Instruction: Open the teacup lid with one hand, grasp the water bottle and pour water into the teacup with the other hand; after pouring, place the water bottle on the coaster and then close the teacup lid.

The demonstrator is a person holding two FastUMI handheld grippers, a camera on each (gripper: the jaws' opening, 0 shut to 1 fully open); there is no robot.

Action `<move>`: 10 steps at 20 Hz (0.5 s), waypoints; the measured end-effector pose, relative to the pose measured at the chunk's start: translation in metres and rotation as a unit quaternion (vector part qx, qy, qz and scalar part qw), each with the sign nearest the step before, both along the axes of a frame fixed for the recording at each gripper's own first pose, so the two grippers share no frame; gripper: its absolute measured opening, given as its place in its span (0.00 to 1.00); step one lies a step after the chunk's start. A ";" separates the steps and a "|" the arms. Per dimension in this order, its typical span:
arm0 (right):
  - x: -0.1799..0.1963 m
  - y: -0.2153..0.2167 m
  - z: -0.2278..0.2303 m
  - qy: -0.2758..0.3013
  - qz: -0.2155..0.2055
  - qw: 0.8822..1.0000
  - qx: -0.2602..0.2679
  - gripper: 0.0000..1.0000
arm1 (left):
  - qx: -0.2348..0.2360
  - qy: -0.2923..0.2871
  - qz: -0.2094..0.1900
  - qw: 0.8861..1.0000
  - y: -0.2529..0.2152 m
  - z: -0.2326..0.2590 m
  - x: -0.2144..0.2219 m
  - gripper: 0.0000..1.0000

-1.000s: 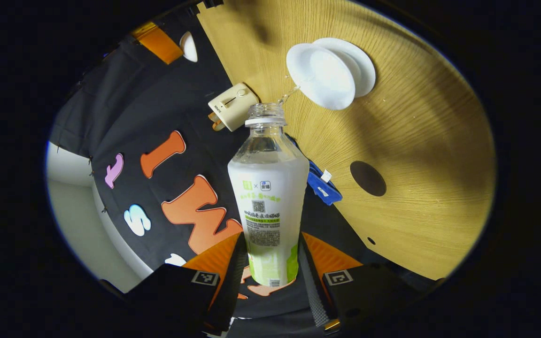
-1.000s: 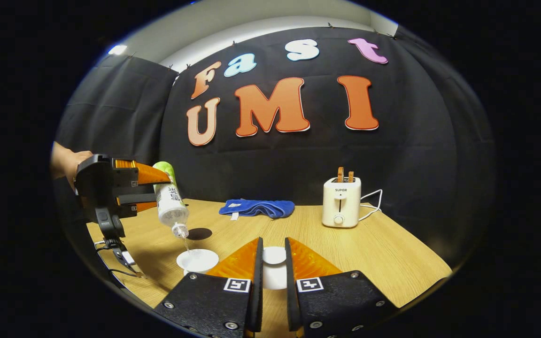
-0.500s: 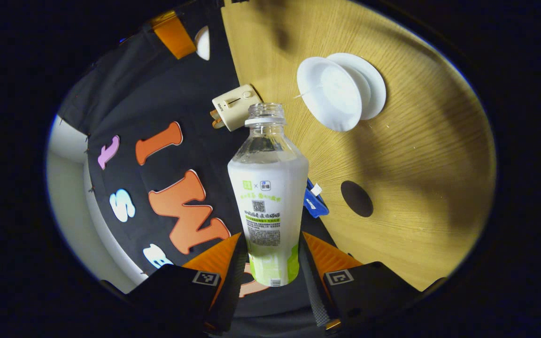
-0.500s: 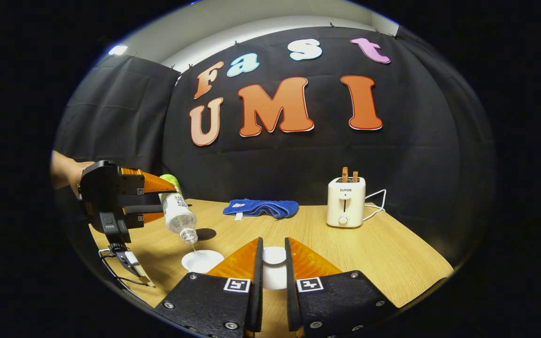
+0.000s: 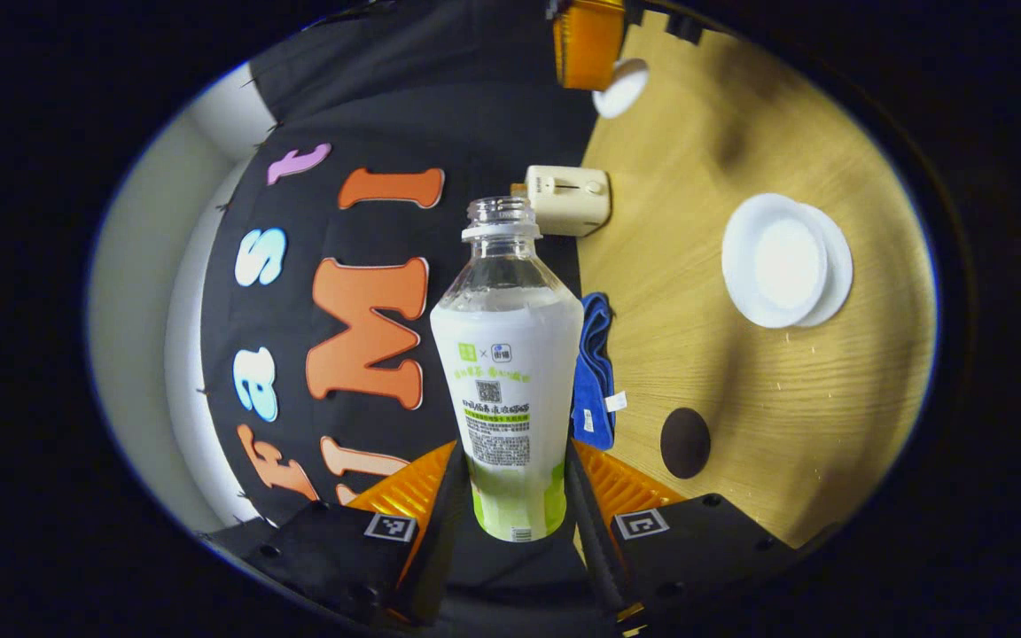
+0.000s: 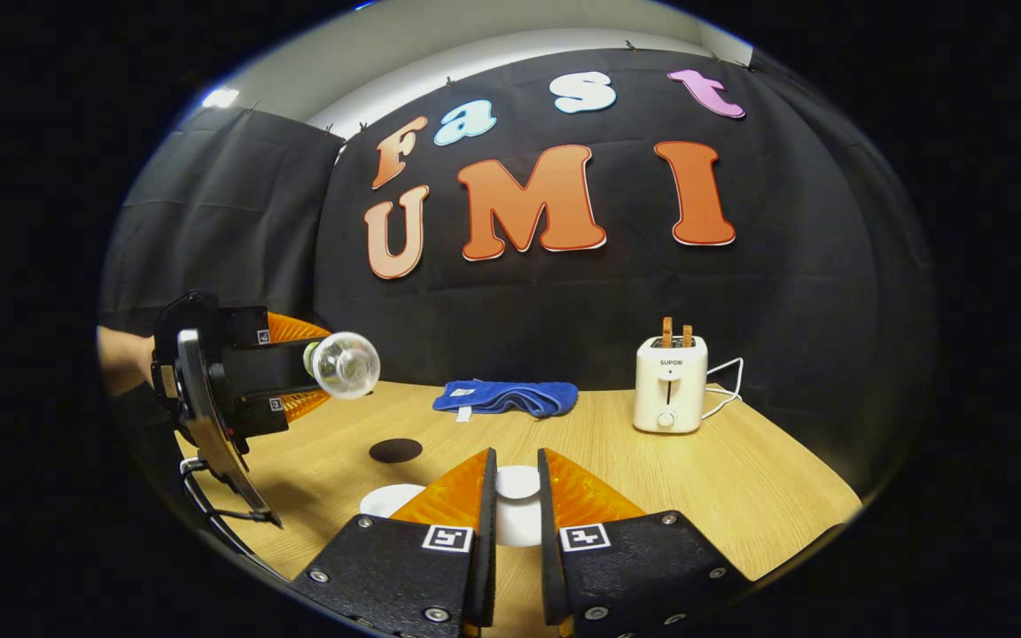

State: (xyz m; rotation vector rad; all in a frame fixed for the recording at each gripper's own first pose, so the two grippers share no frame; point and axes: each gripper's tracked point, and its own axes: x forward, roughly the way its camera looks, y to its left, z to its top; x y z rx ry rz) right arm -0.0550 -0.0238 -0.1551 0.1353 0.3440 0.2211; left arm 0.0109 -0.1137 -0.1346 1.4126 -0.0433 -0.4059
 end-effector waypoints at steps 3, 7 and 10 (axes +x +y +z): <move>0.006 0.008 0.005 -0.004 0.002 1.000 0.002 0.22 | -0.114 -0.015 0.022 0.993 0.011 0.028 0.016 0.66; 0.013 0.022 0.010 -0.007 0.010 1.000 0.005 0.22 | -0.287 -0.007 0.062 0.956 0.018 0.054 0.041 0.66; 0.018 0.035 0.012 -0.007 0.017 1.000 0.003 0.22 | -0.409 0.018 0.089 0.908 0.027 0.058 0.056 0.66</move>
